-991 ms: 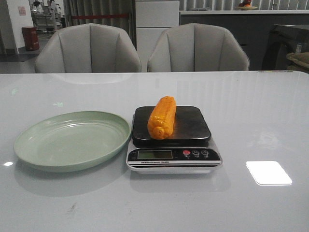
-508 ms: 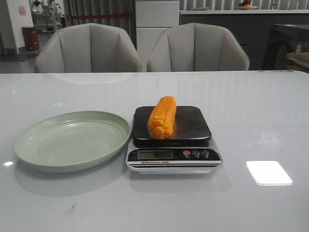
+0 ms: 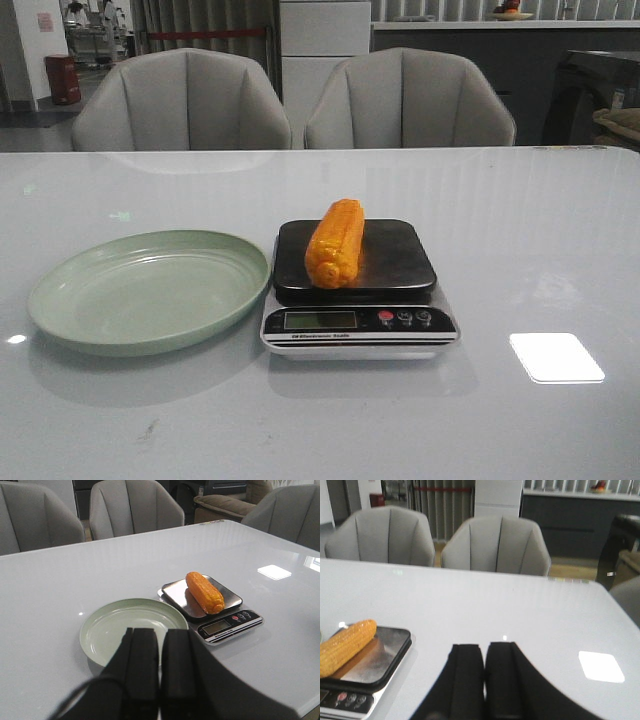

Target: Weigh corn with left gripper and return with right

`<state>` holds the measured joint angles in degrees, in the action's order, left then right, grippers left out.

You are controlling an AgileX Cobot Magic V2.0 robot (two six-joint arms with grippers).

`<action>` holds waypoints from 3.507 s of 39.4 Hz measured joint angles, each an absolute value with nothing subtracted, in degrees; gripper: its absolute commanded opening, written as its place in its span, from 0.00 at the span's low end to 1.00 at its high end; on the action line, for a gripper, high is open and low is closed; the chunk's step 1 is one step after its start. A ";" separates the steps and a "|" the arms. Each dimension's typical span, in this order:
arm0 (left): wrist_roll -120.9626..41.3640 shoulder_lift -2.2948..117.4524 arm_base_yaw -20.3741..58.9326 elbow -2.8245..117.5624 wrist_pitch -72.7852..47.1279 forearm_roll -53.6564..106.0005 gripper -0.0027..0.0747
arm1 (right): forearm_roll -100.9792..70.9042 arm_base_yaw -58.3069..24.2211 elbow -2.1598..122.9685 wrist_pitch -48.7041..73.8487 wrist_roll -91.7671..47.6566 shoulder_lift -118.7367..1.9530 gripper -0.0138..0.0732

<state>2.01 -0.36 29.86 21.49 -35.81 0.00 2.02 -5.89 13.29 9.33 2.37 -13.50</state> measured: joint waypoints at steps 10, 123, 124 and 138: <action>2.01 -0.36 29.86 21.49 -35.72 0.00 0.18 | 1.89 -5.89 16.07 14.49 2.37 -17.45 0.36; 2.01 -0.36 29.86 21.49 -35.72 0.00 0.18 | -8.22 -45.67 102.62 40.69 33.01 -124.26 0.68; 2.01 -0.36 29.86 21.49 -35.72 0.00 0.18 | -8.54 -45.67 102.62 40.65 33.01 -124.80 0.70; 2.01 -0.36 29.86 21.49 -35.72 0.00 0.18 | -11.94 -44.64 106.43 42.66 33.01 -127.41 0.81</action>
